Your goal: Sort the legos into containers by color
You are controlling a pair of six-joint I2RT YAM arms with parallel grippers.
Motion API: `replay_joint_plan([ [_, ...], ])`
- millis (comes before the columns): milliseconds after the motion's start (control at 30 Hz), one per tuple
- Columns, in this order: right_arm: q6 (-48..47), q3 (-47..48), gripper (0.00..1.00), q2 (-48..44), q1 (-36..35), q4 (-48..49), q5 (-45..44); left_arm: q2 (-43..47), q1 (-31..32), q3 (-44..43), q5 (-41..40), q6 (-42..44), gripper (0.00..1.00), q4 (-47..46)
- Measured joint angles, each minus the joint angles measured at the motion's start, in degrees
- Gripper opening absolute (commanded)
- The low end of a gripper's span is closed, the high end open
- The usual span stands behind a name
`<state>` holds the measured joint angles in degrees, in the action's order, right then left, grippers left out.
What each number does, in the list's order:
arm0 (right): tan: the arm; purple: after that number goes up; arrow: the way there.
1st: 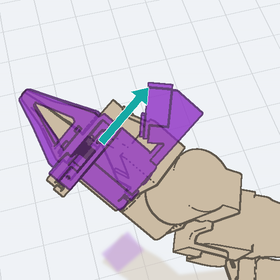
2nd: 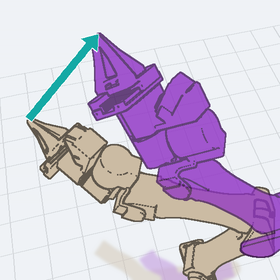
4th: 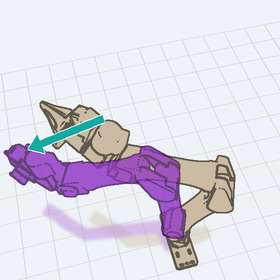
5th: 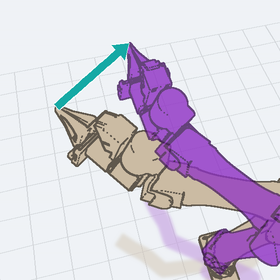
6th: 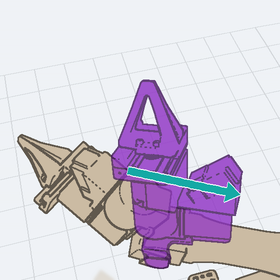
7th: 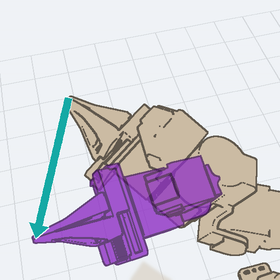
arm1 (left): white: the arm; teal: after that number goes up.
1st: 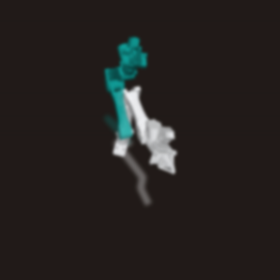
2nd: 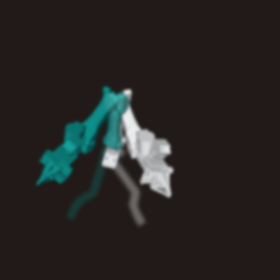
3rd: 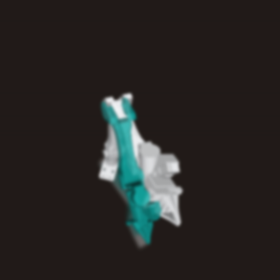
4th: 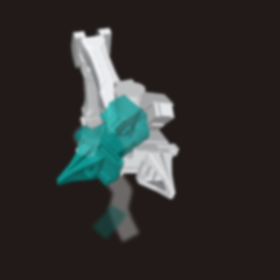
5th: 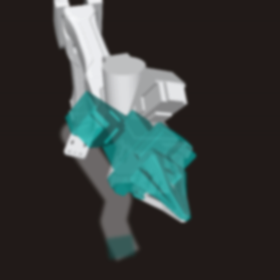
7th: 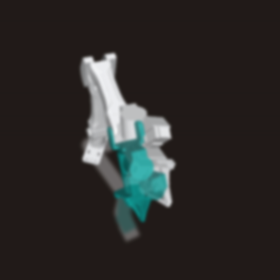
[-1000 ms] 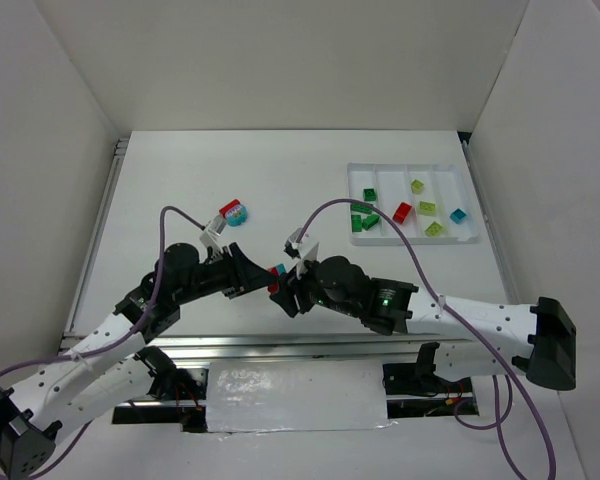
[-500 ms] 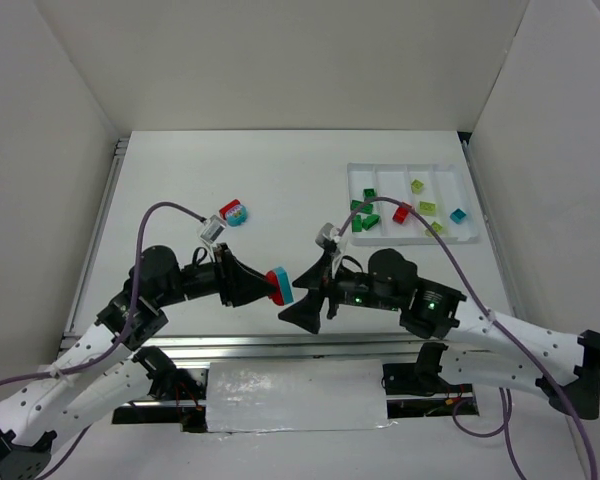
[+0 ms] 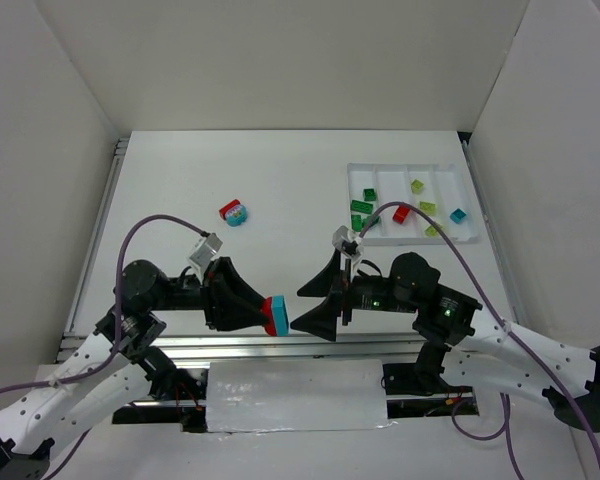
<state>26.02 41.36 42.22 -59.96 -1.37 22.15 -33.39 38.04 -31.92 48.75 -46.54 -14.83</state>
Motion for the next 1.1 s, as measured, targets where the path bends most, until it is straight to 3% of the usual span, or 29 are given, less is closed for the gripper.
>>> replay_joint_plan([
  [267,5.0,-0.1,0.96,-1.4,0.0,3.1,0.3,0.9,0.0,0.2,1.2,-0.2,0.00,-2.5],
  [567,9.4,-0.8,0.87,4.9,0.0,12.7,6.0,0.4,0.0,0.3,1.2,-0.2,0.00,-3.3],
  [667,10.2,-0.8,0.75,7.1,0.0,14.3,6.0,-0.2,0.0,0.3,1.2,-0.2,0.00,-3.3],
  [767,10.6,-0.8,0.56,9.0,-0.1,15.2,6.5,-0.3,0.0,0.3,0.9,-0.1,0.00,-3.2],
  [800,10.7,-0.8,0.39,9.4,-0.2,15.5,6.9,-0.4,0.0,0.3,0.6,-0.1,0.00,-2.9],
  [833,10.8,-0.8,0.00,9.7,-0.3,16.2,7.6,-0.6,0.0,0.4,0.1,0.1,0.00,-2.6],
  [1100,7.1,-3.2,0.00,6.8,0.5,15.8,6.7,-0.5,0.4,0.0,-1.9,1.8,0.00,0.9],
])
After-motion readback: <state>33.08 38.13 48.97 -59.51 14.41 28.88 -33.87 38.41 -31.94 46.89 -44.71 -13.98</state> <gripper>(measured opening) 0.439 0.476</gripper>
